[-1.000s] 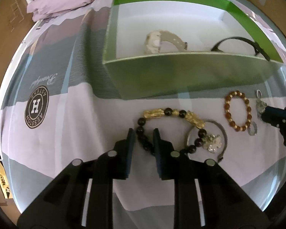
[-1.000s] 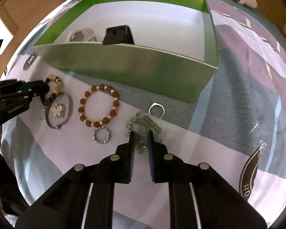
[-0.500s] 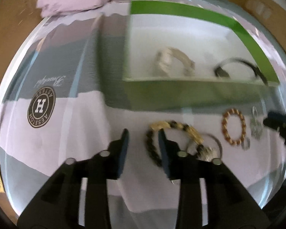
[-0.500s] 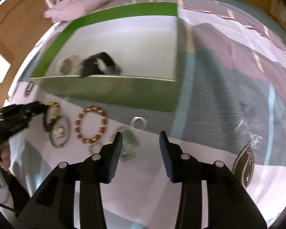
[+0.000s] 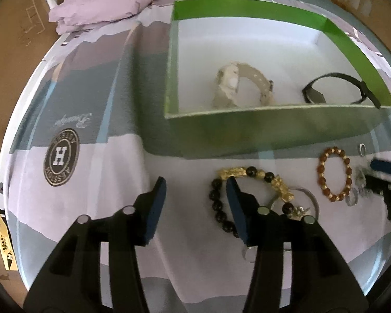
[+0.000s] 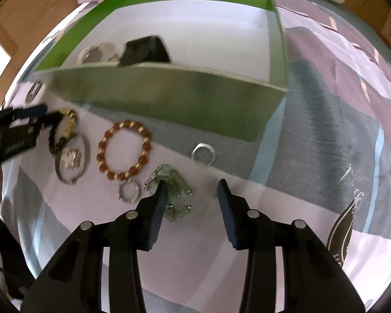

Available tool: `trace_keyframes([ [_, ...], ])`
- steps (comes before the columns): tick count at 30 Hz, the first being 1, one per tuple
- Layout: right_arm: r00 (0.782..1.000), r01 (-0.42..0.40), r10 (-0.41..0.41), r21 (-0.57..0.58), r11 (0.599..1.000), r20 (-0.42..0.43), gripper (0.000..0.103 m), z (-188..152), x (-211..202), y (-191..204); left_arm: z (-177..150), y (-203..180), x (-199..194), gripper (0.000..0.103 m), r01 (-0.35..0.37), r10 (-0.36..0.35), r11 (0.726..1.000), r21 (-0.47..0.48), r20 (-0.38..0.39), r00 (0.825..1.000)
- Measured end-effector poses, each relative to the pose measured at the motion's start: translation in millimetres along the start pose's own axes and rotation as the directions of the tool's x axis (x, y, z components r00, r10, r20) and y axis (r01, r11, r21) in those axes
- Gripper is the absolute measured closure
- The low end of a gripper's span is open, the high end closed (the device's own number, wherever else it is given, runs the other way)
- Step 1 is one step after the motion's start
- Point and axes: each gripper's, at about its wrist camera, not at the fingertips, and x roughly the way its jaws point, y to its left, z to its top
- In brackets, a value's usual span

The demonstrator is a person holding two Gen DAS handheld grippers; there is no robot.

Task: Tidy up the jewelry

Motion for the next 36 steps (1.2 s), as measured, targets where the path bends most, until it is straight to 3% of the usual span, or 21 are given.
trace_keyframes([
  [2,1.0,-0.015,0.015,-0.033,0.999,-0.006,0.091,2.8,1.8,9.1,0.0,-1.0,-0.4,0.043,0.008,-0.008,1.0,-0.007,0.0,1.0],
  [3,1.0,-0.016,0.016,-0.047,0.999,-0.009,0.094,2.0,1.5,12.5,-0.2,-1.0,1.7,0.042,0.008,-0.008,1.0,-0.005,-0.002,1.0],
  [9,1.0,-0.011,0.012,-0.031,0.999,0.017,0.096,5.3,-6.4,11.0,-1.5,-4.0,9.2,0.041,-0.007,0.008,1.0,0.023,-0.026,1.0],
  [11,1.0,-0.002,0.001,-0.026,1.0,-0.008,0.095,2.7,-1.5,7.1,-1.4,-3.5,10.1,0.034,-0.013,0.014,1.0,0.019,-0.035,0.999],
  [14,1.0,-0.005,0.005,-0.022,1.0,-0.016,0.095,-3.9,-3.9,-7.2,-0.6,-3.0,11.9,0.034,-0.015,0.016,1.0,0.014,-0.045,0.999],
  [19,1.0,-0.012,0.012,-0.012,1.0,-0.014,0.077,-1.9,-2.8,-5.5,-2.3,-4.5,10.8,0.035,-0.029,0.028,1.0,-0.005,-0.044,0.999],
  [21,1.0,0.0,-0.001,-0.022,1.0,-0.006,0.073,-5.5,-3.2,-1.7,-4.2,-8.8,9.1,0.046,-0.017,0.016,1.0,-0.01,-0.047,0.999],
  [23,1.0,0.025,-0.024,-0.049,0.998,0.015,0.073,-7.7,-1.7,3.4,-5.9,-16.0,6.0,0.068,0.0,0.0,1.0,-0.001,-0.041,0.999],
  [27,0.999,0.018,-0.017,-0.023,1.0,0.03,0.092,-16.6,-1.6,6.4,-7.9,-31.7,4.3,0.085,-0.036,0.037,0.999,0.034,-0.025,0.999],
  [28,0.999,0.018,-0.017,-0.013,1.0,0.029,0.093,-18.0,-2.1,5.3,-9.1,-33.1,3.7,0.09,-0.041,0.042,0.999,0.028,-0.027,0.999],
  [36,0.999,0.032,-0.033,0.08,0.996,0.005,0.094,-44.2,-12.8,1.6,-23.5,-15.8,-5.2,0.093,0.029,-0.033,0.998,-0.053,-0.063,0.997],
])
